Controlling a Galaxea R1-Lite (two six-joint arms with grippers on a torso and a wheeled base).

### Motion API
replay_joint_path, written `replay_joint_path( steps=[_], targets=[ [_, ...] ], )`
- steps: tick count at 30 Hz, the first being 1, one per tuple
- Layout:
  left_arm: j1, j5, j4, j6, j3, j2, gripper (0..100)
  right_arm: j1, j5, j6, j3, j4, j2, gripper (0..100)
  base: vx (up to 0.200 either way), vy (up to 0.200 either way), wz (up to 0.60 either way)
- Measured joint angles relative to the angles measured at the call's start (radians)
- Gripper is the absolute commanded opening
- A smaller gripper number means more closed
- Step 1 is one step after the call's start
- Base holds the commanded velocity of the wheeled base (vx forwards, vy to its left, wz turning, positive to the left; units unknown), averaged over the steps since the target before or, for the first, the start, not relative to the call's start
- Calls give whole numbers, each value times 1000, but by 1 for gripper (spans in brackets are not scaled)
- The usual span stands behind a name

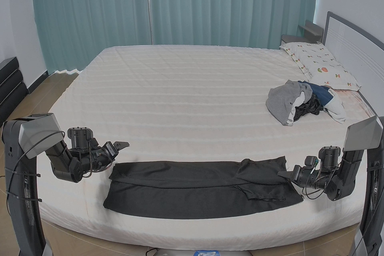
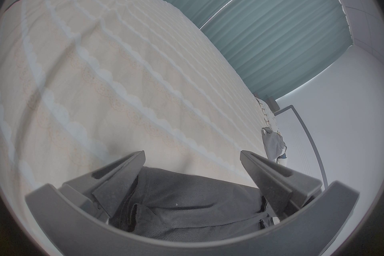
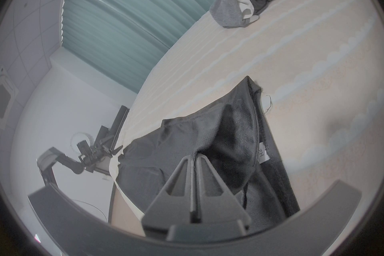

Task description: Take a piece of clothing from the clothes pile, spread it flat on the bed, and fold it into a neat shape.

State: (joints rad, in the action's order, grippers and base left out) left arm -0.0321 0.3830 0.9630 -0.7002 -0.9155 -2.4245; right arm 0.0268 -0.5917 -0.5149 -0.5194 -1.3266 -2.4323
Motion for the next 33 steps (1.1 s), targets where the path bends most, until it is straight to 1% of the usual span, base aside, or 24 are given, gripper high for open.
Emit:
replay_joint_path(
  steps=[4, 8, 14, 15, 19, 21, 24, 27, 30, 33],
  targets=[
    [-2, 0, 0, 1, 0, 0, 100, 1, 0, 56, 15, 1, -7, 0, 0, 0, 0],
    [-5, 0, 0, 1, 0, 0, 100, 3, 0, 67, 24, 1, -12, 0, 0, 0, 0],
    [-6, 0, 0, 1, 0, 0, 100, 2, 7, 156, 36, -1, -25, 0, 0, 0, 0],
    [-6, 0, 0, 1, 0, 0, 100, 2, 8, 160, 38, -1, -27, 100, 0, 0, 0],
    [-7, 0, 0, 1, 0, 0, 100, 3, 10, 161, 40, -12, -36, 100, 0, 0, 0],
    [-8, 1, 0, 2, 0, 0, 100, 4, 8, 147, 36, -15, -37, 100, 0, 0, 0],
    [-8, 1, 0, 2, 0, 0, 100, 6, 4, 81, 32, -37, -35, 100, 0, 0, 0],
    [-8, 1, 0, 2, 0, 0, 100, 7, 7, -3, 29, -109, -29, 100, 0, 0, 0],
    [-7, 1, 0, 3, 0, 0, 100, 6, 12, -47, 26, -156, -27, 100, 0, 0, 0],
    [-7, 1, 0, 2, 0, 0, 100, -1, 22, -54, 10, -157, -34, 100, 0, 0, 0]
  ],
)
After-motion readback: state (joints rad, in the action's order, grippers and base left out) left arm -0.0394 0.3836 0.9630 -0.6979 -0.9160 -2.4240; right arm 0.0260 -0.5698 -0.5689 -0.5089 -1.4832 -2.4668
